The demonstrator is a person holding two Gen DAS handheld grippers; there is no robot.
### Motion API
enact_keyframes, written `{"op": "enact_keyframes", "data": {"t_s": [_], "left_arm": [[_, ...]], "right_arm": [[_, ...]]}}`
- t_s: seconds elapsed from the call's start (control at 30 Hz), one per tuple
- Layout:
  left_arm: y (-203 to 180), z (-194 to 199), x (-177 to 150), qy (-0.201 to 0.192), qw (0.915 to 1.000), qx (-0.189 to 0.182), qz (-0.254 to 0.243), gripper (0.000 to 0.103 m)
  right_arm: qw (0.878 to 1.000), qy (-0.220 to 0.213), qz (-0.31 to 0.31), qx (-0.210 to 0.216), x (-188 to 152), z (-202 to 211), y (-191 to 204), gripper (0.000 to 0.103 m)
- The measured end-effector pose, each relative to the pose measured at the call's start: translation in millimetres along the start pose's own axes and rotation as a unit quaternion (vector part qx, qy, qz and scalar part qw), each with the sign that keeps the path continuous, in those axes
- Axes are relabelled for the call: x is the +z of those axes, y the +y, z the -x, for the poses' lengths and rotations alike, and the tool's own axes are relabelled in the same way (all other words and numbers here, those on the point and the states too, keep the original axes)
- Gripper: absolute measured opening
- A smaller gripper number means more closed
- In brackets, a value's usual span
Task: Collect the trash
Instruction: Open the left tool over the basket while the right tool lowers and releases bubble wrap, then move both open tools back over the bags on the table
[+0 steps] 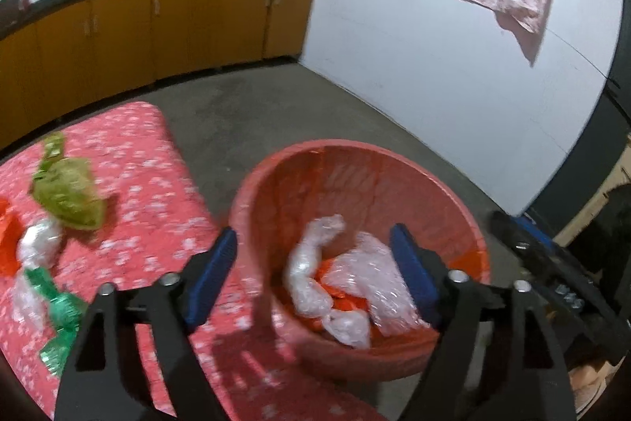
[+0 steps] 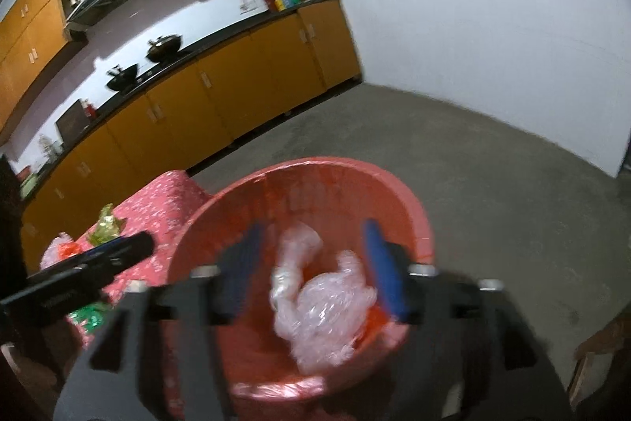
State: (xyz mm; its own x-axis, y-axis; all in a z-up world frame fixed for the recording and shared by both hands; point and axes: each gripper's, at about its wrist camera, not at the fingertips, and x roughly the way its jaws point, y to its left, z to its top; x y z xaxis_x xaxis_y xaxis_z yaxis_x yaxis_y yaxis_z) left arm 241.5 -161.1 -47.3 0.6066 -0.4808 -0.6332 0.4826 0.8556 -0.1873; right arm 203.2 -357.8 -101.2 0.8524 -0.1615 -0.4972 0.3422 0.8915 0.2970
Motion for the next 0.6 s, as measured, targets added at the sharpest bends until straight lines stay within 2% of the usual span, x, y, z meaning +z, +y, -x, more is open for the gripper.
{"op": "enact_keyframes", "data": {"t_s": [0.07,0.1,0.17,0.33,0.5,0.6], "left_arm": [[8,11,-4,-0.010,0.9998,0.015,0.003,0.087],[11,14,-6,-0.012,0.9997,0.020,0.004,0.088],[17,25,-11,-0.020,0.9992,0.035,0.007,0.093],[35,53,-23,-0.038,0.9967,0.071,0.010,0.097],[63,86,-37,-0.055,0.9916,0.115,0.020,0.100],[93,113,-53,-0.067,0.9846,0.158,0.033,0.101]], "right_arm": [[1.000,-0.020,-0.003,-0.014,-1,8,-2,0.097],[0.999,-0.026,-0.003,-0.020,0,10,-2,0.099],[0.999,-0.030,0.001,-0.030,1,12,0,0.099],[0.999,-0.021,0.030,-0.028,4,15,22,0.099],[0.998,-0.017,0.063,0.015,5,22,60,0.099],[0.995,-0.007,0.084,0.048,3,25,90,0.099]]}}
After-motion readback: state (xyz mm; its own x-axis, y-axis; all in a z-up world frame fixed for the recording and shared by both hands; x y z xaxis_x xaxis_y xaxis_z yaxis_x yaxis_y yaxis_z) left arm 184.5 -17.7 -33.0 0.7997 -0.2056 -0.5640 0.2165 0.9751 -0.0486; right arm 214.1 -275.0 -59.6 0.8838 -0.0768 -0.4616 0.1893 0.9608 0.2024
